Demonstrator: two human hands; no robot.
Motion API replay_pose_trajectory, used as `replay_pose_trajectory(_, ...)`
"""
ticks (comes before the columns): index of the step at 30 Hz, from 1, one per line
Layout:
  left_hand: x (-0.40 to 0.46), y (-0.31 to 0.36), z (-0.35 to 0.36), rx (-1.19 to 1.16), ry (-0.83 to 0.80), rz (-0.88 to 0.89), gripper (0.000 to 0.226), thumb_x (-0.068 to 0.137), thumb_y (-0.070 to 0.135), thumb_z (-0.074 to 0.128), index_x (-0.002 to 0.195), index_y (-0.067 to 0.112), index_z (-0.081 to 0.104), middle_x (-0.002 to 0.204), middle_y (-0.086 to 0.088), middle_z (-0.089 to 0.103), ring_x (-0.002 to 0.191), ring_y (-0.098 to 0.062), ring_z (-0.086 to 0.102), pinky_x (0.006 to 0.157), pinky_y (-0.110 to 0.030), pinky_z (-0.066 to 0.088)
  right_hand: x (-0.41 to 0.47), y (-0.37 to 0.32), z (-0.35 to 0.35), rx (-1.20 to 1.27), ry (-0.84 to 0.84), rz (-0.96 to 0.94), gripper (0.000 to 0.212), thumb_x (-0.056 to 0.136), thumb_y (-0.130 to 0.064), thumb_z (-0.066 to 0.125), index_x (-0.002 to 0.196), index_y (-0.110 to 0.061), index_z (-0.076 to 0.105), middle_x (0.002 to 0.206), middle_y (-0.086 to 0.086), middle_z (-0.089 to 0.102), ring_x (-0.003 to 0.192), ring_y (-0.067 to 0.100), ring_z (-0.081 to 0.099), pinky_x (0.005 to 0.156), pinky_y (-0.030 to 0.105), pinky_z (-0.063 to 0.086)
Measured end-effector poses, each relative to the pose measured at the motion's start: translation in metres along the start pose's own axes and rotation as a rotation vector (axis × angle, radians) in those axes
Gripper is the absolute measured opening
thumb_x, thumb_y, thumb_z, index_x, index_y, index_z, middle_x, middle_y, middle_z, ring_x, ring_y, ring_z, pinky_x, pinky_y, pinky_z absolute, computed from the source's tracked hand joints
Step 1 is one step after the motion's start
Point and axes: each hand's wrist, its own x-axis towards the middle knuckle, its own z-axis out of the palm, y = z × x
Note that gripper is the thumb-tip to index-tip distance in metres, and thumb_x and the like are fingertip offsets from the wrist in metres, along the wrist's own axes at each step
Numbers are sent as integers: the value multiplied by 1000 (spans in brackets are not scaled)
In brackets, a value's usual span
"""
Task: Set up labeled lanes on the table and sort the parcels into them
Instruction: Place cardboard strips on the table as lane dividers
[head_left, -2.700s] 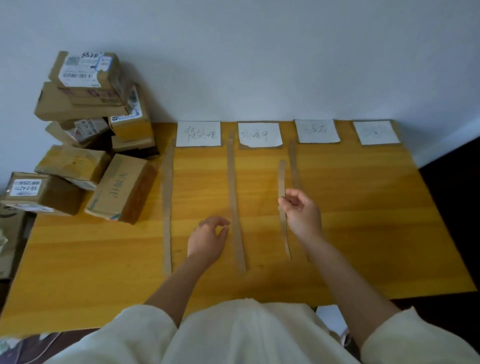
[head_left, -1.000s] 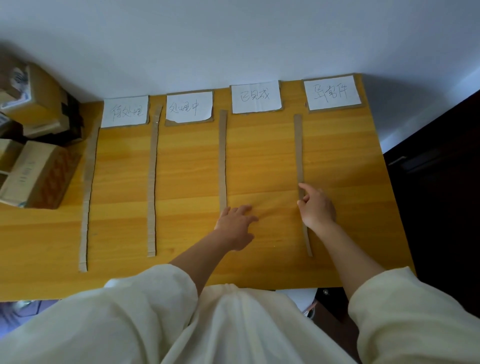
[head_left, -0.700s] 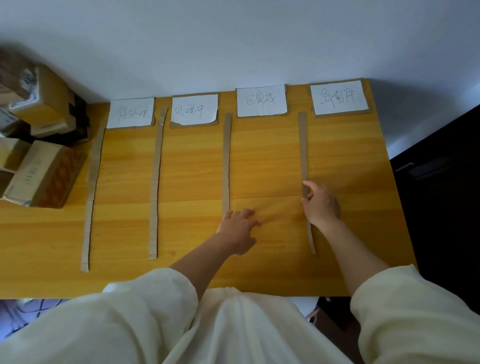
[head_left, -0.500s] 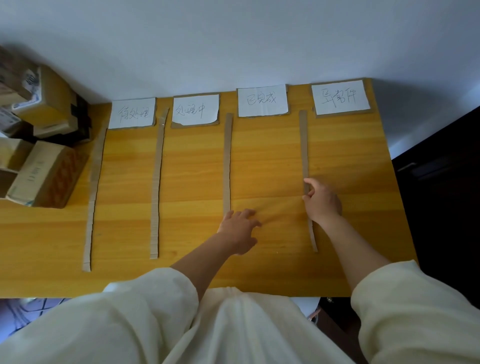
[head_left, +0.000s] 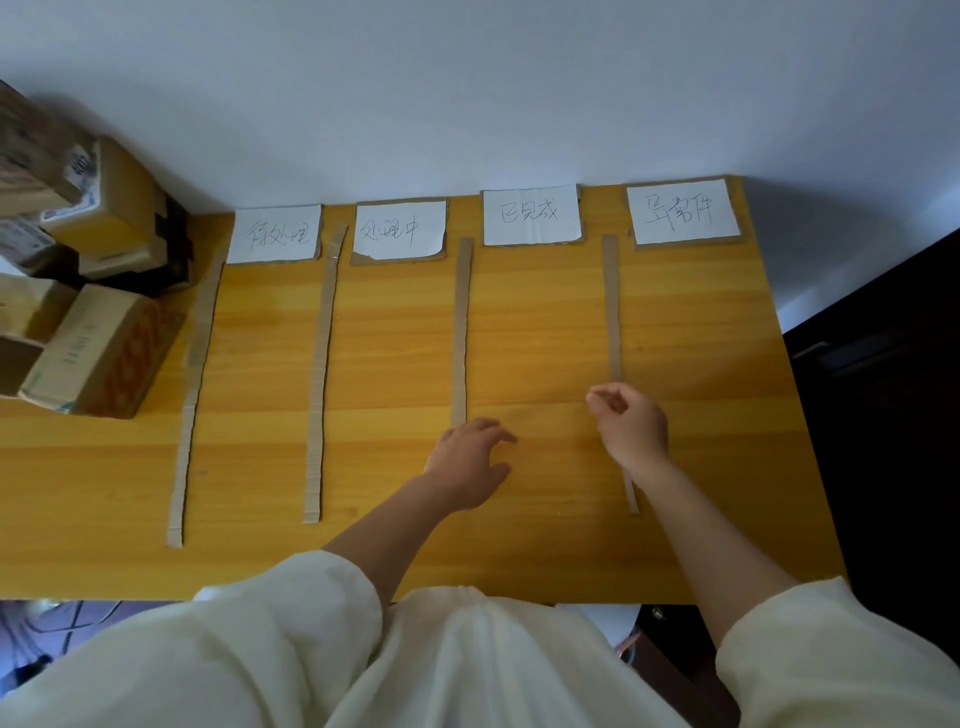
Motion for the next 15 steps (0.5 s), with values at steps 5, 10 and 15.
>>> replay_pose_trajectory(5, -16, -34, -11, -307, 191, -153, 28, 95, 29, 54, 123, 31, 60, 140, 4, 50, 119, -21, 54, 92, -34, 49, -19, -15, 30, 185, -165, 105, 19, 97, -30, 56, 103, -16, 69, 89, -1, 67, 64, 11, 61, 60, 26, 48)
replay_pose_trajectory(10, -39, -79, -22, -479, 349, -320, 13, 95, 31, 55, 102, 30, 66, 130, 2, 58, 118, -17, 56, 76, -30, 51, -42, -48, 66, 229, -266, 93, 14, 98, -27, 56, 91, -21, 66, 85, -1, 66, 70, 15, 60, 63, 27, 49)
replay_pose_trajectory(15, -64, -141, -38, -623, 445, -387, 12, 96, 32, 52, 100, 29, 63, 127, 0, 58, 101, -19, 60, 63, -28, 47, -61, -100, 122, 159, -333, 27, 15, 96, -32, 58, 85, -25, 66, 81, 0, 67, 71, 18, 63, 73, 39, 54)
